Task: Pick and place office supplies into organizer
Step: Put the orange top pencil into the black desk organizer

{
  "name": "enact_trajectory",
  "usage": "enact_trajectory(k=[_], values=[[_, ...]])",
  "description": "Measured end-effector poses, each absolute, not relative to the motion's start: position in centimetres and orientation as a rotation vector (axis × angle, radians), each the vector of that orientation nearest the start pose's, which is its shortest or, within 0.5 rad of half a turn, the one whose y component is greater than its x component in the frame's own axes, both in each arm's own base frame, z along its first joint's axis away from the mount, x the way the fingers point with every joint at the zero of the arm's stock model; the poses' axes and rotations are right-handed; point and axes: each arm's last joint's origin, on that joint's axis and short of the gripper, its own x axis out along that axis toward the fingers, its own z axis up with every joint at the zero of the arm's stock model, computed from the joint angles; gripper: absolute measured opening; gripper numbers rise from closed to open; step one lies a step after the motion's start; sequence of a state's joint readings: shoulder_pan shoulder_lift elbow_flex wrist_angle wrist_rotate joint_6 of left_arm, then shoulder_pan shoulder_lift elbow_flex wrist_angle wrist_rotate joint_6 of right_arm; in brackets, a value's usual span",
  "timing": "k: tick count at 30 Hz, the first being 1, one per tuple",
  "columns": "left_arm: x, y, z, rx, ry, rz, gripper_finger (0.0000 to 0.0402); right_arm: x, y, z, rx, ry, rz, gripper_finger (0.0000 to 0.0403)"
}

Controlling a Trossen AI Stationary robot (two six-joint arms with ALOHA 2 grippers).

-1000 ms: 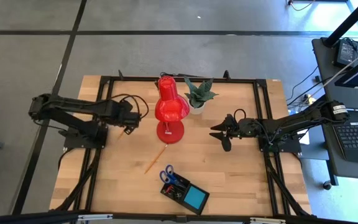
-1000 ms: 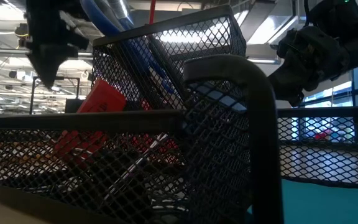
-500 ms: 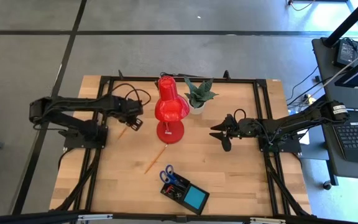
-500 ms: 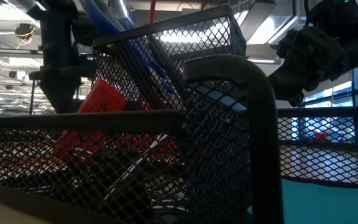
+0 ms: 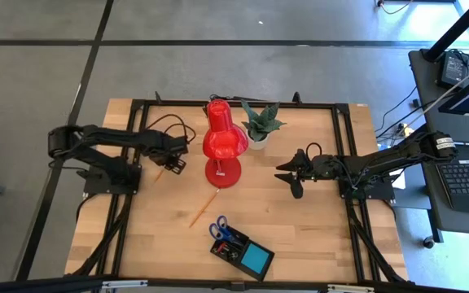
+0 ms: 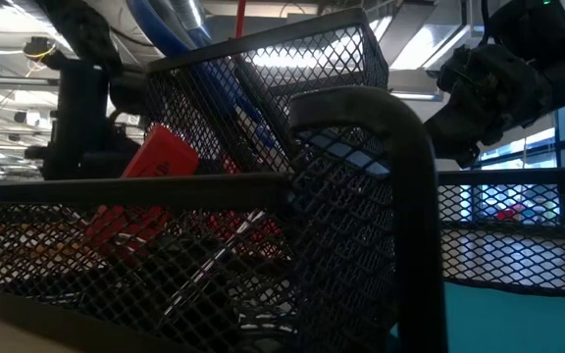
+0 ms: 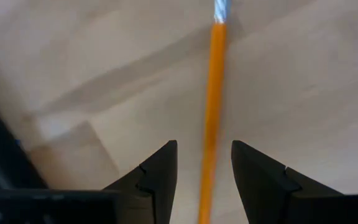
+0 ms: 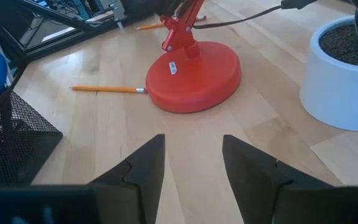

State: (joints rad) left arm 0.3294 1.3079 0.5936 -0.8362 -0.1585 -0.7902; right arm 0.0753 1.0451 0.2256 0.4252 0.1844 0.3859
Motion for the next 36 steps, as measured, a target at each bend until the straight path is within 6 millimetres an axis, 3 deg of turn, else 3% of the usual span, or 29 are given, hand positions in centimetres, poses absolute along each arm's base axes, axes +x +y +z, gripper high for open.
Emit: enact_trajectory(k=[10,19,25,36], values=[[17.3,6.3,12.7,-0.761,1.452,0.972,0.014,18.7,0.9,15.7,0.328,0.367,-0.182,0.0165],[17.7,5.1,12.7,-0.719,1.467,0.882,0.0065,18.7,0.9,15.7,0.329,0.367,-0.182,0.0165],[18.0,3.5,12.6,-0.62,1.487,0.831,0.0011,18.7,0.9,15.7,0.33,0.368,-0.182,0.0165],[18.5,-1.3,12.5,-0.396,1.485,0.656,0.0014,18.7,0.9,15.7,0.334,0.368,-0.183,0.0165]])
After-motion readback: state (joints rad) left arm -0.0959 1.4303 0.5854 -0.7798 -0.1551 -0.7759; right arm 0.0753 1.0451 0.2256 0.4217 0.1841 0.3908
